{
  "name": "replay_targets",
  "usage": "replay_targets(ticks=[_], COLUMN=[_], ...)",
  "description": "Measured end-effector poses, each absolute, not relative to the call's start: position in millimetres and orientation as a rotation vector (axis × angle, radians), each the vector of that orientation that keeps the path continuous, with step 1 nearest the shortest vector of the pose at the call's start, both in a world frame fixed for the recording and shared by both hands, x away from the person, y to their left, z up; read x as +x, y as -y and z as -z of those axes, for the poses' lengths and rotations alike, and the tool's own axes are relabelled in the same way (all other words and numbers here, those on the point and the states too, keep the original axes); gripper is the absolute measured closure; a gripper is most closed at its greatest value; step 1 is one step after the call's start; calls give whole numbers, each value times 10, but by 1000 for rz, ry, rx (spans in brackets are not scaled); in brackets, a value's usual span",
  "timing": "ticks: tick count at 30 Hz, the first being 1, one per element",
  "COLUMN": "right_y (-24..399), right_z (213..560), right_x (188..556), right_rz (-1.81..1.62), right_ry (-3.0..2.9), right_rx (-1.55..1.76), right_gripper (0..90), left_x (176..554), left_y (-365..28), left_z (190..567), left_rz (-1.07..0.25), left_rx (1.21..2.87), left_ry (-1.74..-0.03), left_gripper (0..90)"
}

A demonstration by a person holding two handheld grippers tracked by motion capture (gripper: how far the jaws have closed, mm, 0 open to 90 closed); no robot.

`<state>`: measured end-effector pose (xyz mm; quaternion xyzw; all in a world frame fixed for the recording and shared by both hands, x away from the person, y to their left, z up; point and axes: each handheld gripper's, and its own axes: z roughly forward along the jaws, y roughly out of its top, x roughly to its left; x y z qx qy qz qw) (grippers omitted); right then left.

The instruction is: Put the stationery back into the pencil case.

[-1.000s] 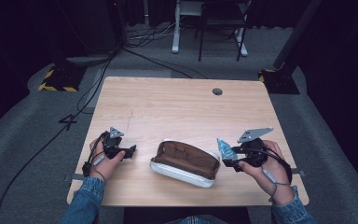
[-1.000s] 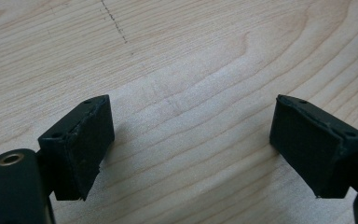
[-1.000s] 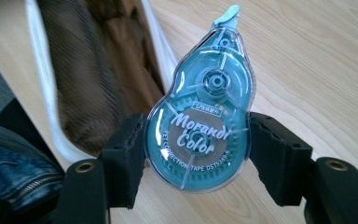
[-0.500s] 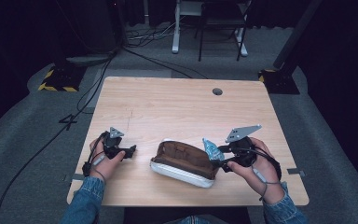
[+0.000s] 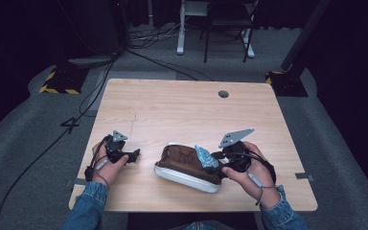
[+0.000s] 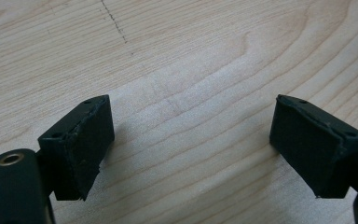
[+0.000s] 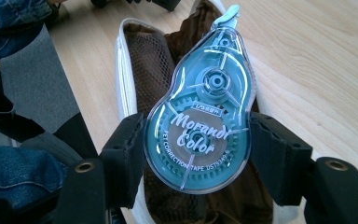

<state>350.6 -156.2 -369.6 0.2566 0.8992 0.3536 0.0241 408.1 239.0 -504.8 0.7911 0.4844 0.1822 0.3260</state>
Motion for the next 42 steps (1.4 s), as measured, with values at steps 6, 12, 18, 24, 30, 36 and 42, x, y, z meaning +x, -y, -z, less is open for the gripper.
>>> replay_targets(ticks=[6,12,18,24,30,36,42], right_y=[1436,1340,1277,1247,1237,1243,1239], right_z=[3752,3792,3879,3952,4007,4035,4069], right_x=[3505,3511,3544,3574,3605,3629,3642], right_rz=[-1087,-1107,-1133,-1165,-1167,-1155,-1121], right_ry=[-2817,-2845,-2886,-2904,-2910,-2913,-2884], right_rx=[763,735,772,834,868,888,860], right_gripper=[399,398,398,397,397,396,391], left_x=[4080,4072,4072,4072,4071,4071,4072], left_y=[-2390,-2387,-2387,-2387,-2386,-2386,-2386], left_z=[5048,5050,5049,5050,5049,5050,5050], left_rz=[-481,-478,-478,-478,-477,-478,-478], left_rx=[2074,2071,2071,2070,2071,2070,2070], left_ry=[-1269,-1270,-1270,-1270,-1272,-1271,-1269], left_gripper=[139,139,139,139,139,139,139])
